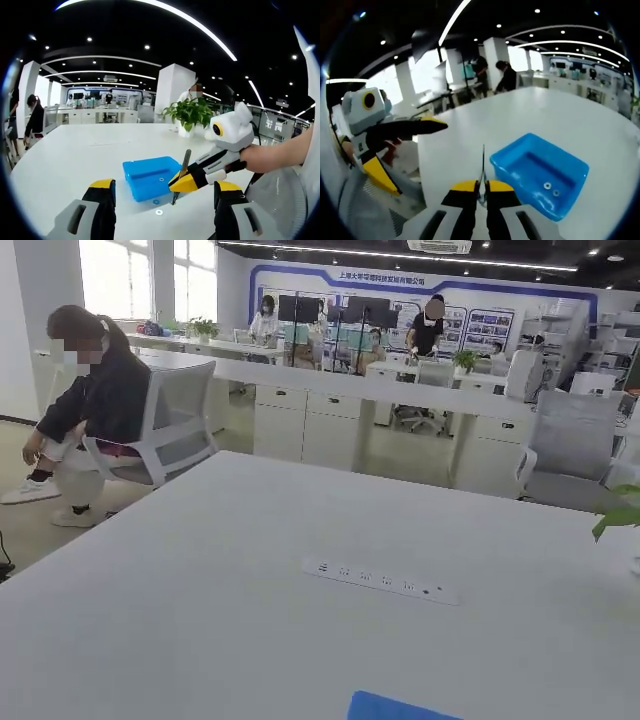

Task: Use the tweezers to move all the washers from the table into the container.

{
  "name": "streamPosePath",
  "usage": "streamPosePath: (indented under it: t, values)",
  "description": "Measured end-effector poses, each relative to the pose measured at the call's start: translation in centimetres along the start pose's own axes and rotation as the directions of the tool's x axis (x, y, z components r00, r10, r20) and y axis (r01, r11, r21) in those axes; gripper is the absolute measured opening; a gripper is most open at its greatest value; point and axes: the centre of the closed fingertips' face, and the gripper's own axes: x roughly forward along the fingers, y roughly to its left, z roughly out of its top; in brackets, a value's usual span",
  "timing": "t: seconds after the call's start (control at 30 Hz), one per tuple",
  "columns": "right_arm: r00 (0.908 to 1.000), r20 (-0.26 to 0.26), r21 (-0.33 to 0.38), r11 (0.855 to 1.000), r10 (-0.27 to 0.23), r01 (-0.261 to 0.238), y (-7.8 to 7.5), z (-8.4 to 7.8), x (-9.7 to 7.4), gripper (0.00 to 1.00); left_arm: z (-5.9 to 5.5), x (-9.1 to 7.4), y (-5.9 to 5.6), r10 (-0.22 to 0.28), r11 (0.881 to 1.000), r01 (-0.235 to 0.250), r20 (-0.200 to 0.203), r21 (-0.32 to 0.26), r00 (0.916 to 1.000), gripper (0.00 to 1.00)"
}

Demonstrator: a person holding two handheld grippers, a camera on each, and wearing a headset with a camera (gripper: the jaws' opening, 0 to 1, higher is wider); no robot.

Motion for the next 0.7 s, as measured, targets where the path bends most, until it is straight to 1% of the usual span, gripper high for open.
streamPosePath:
  t: [0.03, 0.1, 0.23, 0.4, 0.7]
  values:
    - [1.0, 0.005, 0.017, 1.0, -0.001, 0.001, -0.1, 0.2, -0.1, 0.03, 0.0, 0.0, 0.0, 0.002, 1.0, -0.002, 0.002, -0.003, 1.0, 0.82]
    - [0.9999, 0.011, 0.027, 1.0, -0.003, 0.002, -0.2, 0.4, -0.3, 0.03, 0.1, 0.0, 0.0, 0.001, 1.0, -0.001, 0.006, -0.008, 1.0, 0.82]
    - [0.9996, 0.024, 0.076, 0.997, -0.013, 0.011, -0.7, 0.9, -0.8, 0.03, 0.0, 0.0, -0.1, -0.004, 1.0, 0.004, 0.002, -0.002, 1.0, 0.82]
    - [0.9987, 0.046, 0.142, 0.99, -0.023, 0.017, -1.2, 1.4, -1.3, 0.03, 0.0, 0.0, 0.0, -0.001, 1.0, 0.001, 0.001, -0.005, 1.0, 0.82]
    - [0.9973, 0.058, 0.184, 0.982, -0.045, 0.034, -1.8, 1.8, -1.7, 0.03, 0.0, 0.0, 0.0, -0.003, 1.0, 0.003, 0.0, -0.006, 1.0, 0.82]
